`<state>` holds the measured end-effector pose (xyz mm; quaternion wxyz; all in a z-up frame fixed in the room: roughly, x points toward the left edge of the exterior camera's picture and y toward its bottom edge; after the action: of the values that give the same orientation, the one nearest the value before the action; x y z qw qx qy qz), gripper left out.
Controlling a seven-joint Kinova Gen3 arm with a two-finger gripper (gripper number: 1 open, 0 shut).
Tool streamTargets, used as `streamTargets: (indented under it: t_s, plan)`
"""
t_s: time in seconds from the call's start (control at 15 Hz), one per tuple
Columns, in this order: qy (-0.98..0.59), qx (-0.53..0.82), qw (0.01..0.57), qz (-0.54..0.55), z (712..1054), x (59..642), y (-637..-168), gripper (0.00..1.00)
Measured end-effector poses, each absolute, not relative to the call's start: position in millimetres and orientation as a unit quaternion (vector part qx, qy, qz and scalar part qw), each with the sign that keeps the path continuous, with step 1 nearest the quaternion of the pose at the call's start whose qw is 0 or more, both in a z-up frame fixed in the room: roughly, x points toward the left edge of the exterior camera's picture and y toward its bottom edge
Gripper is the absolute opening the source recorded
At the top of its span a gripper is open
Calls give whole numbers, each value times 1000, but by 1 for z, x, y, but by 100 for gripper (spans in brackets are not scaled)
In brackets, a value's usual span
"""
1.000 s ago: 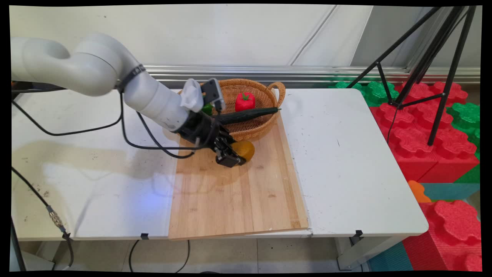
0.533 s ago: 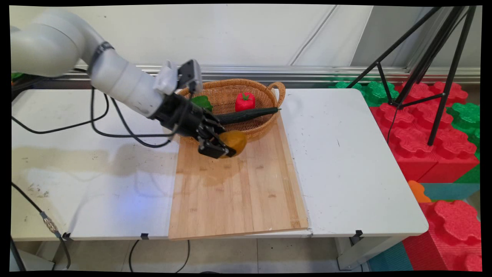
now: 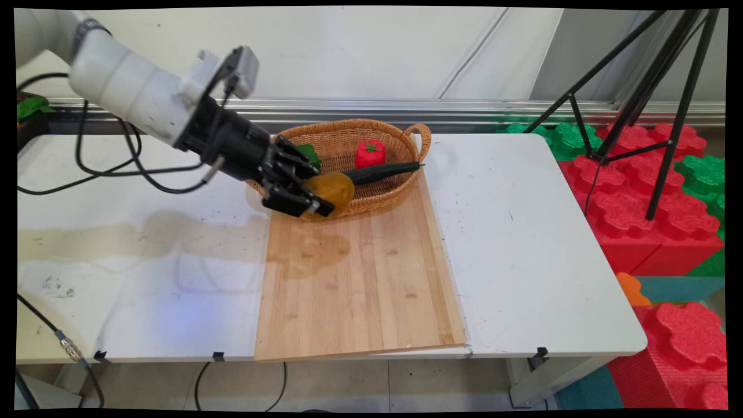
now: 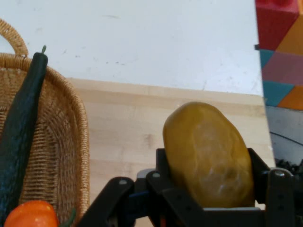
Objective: Place the picked object in the vegetable basket
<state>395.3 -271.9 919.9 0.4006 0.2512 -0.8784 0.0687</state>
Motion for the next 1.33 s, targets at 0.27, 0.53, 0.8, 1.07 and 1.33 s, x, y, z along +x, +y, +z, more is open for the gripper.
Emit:
streamTargets:
  t_s: [0.27, 0.53, 0.8, 1.07, 1.33]
  plan:
    - [-873, 242, 419, 64, 937, 413, -268, 0]
    - [-866, 240, 434, 66, 953, 429, -270, 0]
    - [-857, 245, 446, 79, 966, 446, -281, 0]
    - [-855, 245, 447, 99, 973, 460, -300, 0]
    - [-857, 250, 432, 127, 971, 472, -328, 0]
